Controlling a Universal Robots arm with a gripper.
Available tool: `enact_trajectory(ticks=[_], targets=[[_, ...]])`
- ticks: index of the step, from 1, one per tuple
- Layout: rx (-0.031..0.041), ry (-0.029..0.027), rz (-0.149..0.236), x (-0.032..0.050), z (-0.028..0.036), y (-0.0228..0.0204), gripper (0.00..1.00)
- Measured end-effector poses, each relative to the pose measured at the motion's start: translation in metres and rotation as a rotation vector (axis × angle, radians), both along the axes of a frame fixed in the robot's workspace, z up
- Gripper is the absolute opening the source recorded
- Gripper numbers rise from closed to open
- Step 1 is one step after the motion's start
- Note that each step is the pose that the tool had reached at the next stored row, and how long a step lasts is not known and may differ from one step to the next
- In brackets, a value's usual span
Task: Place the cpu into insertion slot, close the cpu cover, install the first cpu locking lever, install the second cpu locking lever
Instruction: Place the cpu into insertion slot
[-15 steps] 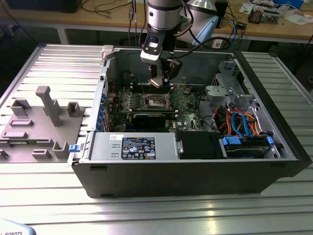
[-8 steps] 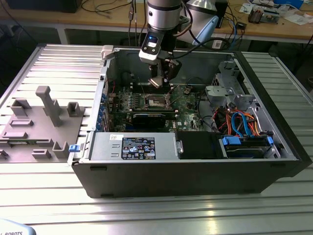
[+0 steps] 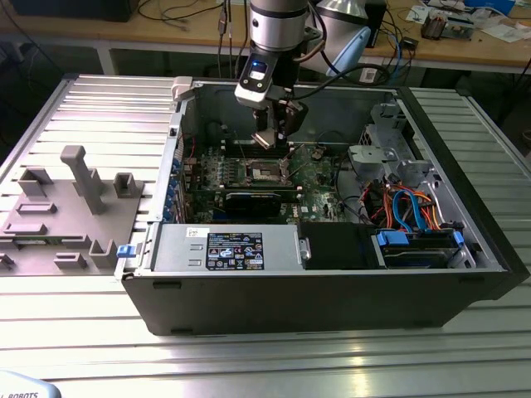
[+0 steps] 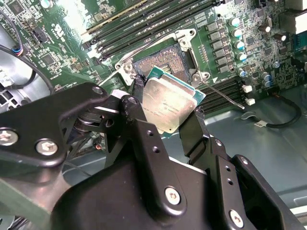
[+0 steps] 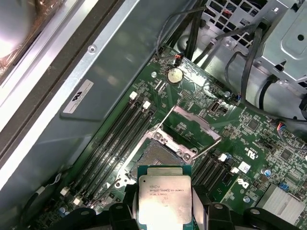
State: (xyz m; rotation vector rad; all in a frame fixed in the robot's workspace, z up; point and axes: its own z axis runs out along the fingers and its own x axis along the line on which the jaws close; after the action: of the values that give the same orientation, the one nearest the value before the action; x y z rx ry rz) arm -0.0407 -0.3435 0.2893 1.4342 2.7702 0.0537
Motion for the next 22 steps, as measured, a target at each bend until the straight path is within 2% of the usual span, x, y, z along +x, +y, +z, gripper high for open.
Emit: enact_trajectory(ticks=[22], targets=[[-0.0073,-0.0001,-0.075,0.0,-0.0001,0.0,0.55]])
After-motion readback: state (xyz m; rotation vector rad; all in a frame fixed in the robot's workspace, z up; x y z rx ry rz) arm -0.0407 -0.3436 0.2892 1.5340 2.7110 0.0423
